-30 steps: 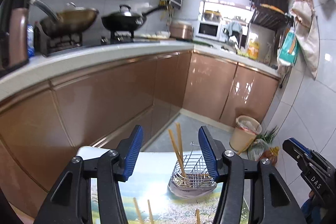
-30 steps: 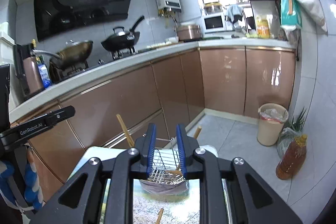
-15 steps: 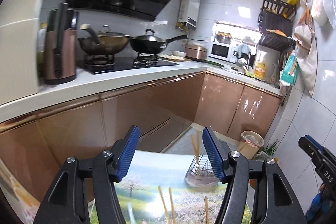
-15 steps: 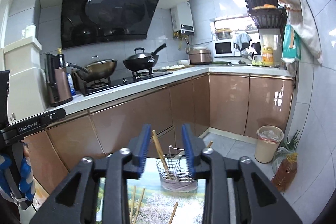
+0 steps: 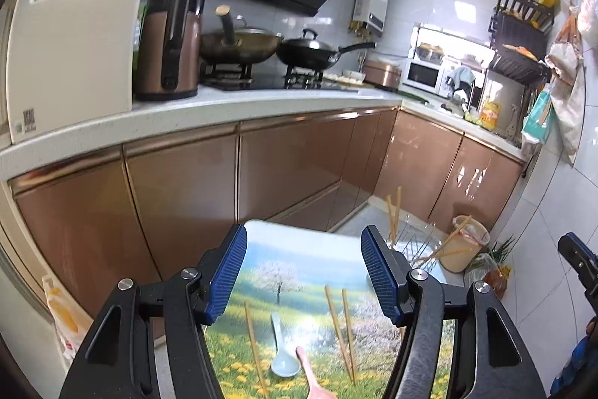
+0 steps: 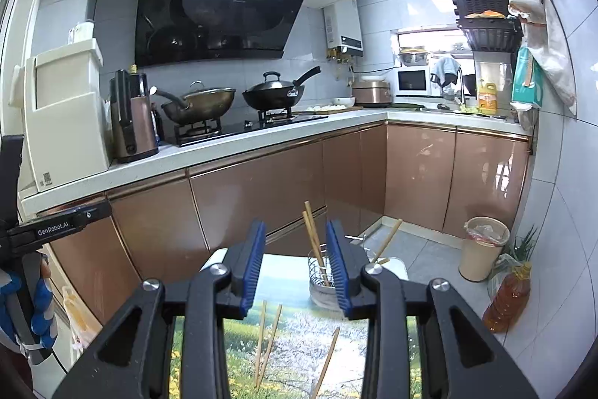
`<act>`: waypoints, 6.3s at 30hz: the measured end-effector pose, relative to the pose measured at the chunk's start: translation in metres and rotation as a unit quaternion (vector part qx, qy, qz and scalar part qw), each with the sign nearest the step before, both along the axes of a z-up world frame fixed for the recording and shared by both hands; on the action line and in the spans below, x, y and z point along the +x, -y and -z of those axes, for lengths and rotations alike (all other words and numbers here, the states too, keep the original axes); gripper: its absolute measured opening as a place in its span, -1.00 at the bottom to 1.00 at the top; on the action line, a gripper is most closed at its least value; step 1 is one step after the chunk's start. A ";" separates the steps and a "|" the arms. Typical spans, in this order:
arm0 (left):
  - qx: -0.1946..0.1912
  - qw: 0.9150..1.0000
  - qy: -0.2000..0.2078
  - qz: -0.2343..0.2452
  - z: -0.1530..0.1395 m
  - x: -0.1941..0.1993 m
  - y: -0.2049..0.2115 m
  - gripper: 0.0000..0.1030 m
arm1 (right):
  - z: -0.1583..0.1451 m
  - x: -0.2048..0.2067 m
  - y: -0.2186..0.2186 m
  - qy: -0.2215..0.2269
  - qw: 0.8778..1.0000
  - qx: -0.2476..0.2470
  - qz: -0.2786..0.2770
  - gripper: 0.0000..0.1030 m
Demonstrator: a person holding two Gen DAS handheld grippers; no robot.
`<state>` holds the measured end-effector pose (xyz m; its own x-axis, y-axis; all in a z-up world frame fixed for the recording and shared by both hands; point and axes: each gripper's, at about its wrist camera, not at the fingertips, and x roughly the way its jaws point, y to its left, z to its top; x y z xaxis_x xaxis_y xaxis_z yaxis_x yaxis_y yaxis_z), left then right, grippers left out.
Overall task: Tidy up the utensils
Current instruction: 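Withdraw both open tools from the wire holder back over the table, then lower the left tool onto a chopstick while the right tool approaches another chopstick, then close the left tool on a chopstick while the right tool grasps another, lift, then carry both chopsticks into the wire holder and open both tools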
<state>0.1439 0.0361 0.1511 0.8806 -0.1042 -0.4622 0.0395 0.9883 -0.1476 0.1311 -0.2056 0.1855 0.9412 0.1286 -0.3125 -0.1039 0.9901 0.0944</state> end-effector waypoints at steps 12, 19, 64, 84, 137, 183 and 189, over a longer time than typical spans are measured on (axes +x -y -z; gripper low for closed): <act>-0.005 0.998 -0.061 -0.001 0.052 0.020 -0.003 0.22 | 0.030 0.018 -0.001 -0.028 0.999 0.011 -0.016 -0.38; 0.002 0.996 -0.091 -0.009 0.080 0.031 -0.005 0.22 | 0.057 0.034 0.000 -0.050 0.998 0.010 -0.025 -0.38; 0.018 0.933 -0.351 0.075 0.261 0.209 0.067 -0.10 | 0.244 0.202 -0.027 -0.278 0.957 -0.008 -0.083 -0.38; 0.054 0.910 -0.400 0.097 0.297 0.272 0.115 -0.24 | 0.300 0.246 -0.047 -0.343 0.931 -0.018 -0.124 -0.39; -0.019 0.955 -0.276 0.104 0.221 0.208 0.080 -0.89 | 0.256 0.220 -0.058 -0.257 0.958 0.045 -0.119 -0.88; -0.087 0.980 -0.017 0.178 -0.016 0.191 0.138 -0.89 | 0.021 0.204 0.061 0.065 0.994 0.076 -0.038 -0.88; -0.051 0.983 0.013 0.173 0.001 0.227 0.176 -0.89 | 0.050 0.250 0.070 0.091 0.994 0.065 0.016 -0.88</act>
